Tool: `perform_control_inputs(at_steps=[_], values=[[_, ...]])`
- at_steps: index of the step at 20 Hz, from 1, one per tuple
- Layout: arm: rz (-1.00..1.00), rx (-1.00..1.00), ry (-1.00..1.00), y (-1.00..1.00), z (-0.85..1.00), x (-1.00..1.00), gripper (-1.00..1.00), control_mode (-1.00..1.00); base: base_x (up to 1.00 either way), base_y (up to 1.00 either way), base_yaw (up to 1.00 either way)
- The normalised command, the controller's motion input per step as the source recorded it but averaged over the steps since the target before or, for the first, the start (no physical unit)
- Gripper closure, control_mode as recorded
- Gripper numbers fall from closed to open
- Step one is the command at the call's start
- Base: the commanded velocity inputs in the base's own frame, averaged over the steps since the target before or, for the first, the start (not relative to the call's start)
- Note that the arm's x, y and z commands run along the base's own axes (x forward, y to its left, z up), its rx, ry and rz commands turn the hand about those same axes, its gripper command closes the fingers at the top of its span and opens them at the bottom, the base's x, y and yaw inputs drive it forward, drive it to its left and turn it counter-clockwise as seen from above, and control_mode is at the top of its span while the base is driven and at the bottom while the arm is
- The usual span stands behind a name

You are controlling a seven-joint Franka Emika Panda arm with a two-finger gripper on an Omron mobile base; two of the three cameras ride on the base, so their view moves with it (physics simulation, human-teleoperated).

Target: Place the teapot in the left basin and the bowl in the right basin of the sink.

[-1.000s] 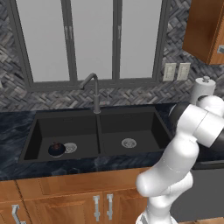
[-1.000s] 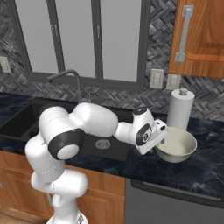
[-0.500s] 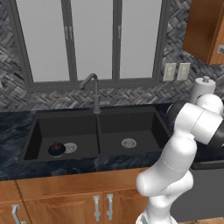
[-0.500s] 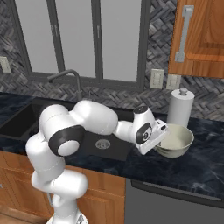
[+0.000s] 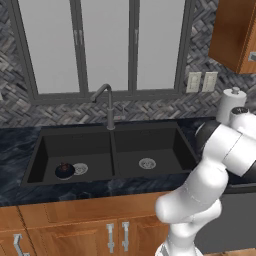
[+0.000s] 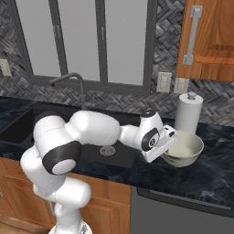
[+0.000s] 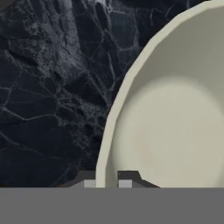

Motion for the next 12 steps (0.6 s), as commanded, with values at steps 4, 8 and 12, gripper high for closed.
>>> perform_control_inputs(at_steps=[4, 8, 12], values=[[0.00, 0.00, 0.00, 0.15, 0.27, -0.32, 1.00, -1.00, 0.00, 0.00, 0.00], [0.00, 0.00, 0.00, 0.26, 0.27, -0.27, 1.00, -1.00, 0.00, 0.00, 0.00], [0.00, 0.00, -0.02, 0.32, 0.26, -0.27, 1.00, -1.00, 0.00, 0.00, 0.00]])
